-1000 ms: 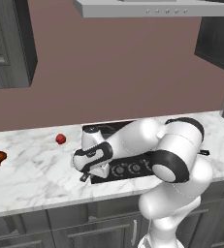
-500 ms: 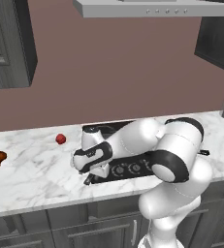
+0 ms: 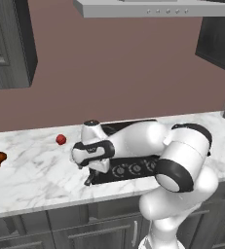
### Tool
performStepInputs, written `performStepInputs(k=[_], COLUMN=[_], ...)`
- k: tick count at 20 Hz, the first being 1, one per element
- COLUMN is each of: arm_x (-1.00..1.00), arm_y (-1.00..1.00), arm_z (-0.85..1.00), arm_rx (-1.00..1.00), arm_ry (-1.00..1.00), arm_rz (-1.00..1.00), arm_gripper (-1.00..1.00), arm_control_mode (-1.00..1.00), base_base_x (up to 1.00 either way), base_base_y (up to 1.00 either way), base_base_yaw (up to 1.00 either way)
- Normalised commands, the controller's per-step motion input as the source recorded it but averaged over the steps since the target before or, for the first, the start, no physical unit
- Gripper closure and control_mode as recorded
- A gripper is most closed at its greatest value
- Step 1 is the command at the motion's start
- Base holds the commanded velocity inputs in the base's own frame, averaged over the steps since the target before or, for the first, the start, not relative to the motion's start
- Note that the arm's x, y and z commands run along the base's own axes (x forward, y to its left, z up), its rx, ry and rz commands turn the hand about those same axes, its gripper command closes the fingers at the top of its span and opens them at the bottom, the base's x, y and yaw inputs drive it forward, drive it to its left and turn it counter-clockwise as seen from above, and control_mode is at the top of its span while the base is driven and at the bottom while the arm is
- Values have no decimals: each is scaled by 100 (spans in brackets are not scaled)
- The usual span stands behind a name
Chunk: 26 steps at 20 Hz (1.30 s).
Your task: Place both pans onto different burners. Then place the bell pepper and the chicken drumstick on different pans.
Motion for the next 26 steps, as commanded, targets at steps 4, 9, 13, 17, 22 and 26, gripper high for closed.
performStepInputs(k=[4, 9, 13, 17, 22, 26], arm_x=[0, 0, 12, 14, 31, 38], arm_y=[0, 0, 0, 0, 0, 0], arm_z=[36, 38, 21, 25, 11, 0], arm_rx=[0, 0, 0, 0, 0, 0], arm_ry=[-1, -1, 0, 0, 0, 0], arm_rz=[0, 4, 17, 18, 16, 13], arm_gripper=[-100, -100, -100, -100, -100, -100], arm_control_mode=[-100, -100, -100, -100, -100, -100], base_base_x=[0, 0, 0, 0, 0, 0], base_base_y=[0, 0, 0, 0, 0, 0], base_base_yaw=[0, 0, 0, 0, 0, 0])
